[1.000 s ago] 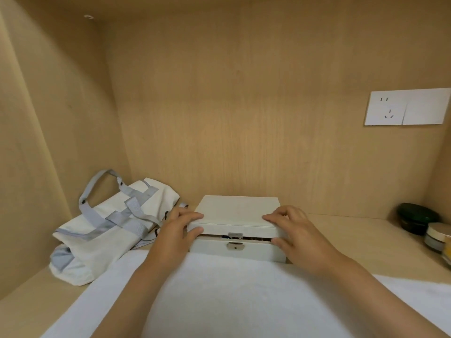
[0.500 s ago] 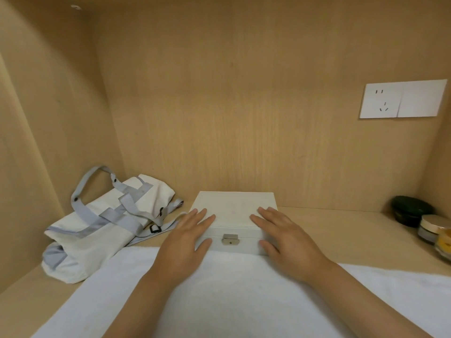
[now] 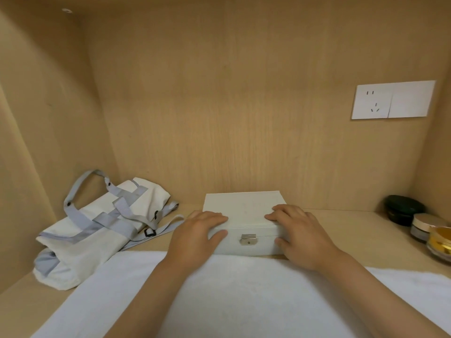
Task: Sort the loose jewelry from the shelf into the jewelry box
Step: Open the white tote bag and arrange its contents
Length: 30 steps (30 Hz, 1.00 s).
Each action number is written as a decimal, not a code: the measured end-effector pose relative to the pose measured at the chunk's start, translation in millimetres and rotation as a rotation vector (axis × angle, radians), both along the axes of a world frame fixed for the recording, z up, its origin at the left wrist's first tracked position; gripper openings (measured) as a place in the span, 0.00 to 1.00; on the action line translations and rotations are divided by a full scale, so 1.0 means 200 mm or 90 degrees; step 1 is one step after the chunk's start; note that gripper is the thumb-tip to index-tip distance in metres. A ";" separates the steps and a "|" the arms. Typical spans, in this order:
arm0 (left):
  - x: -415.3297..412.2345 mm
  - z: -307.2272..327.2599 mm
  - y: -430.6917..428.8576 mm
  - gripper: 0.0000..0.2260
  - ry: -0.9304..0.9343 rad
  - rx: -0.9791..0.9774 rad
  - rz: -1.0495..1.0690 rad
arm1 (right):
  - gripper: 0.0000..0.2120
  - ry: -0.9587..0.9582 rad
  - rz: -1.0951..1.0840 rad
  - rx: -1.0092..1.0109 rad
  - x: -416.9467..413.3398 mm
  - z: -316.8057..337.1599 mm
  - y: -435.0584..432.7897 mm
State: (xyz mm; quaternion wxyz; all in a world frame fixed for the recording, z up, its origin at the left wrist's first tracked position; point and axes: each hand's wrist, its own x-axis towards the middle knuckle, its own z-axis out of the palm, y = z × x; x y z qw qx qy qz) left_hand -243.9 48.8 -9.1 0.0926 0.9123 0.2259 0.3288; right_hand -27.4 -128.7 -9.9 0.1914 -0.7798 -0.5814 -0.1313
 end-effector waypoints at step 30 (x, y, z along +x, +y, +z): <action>0.20 0.05 -0.06 0.32 -0.223 -0.670 0.037 | 0.34 0.492 0.031 0.101 0.19 -0.04 0.04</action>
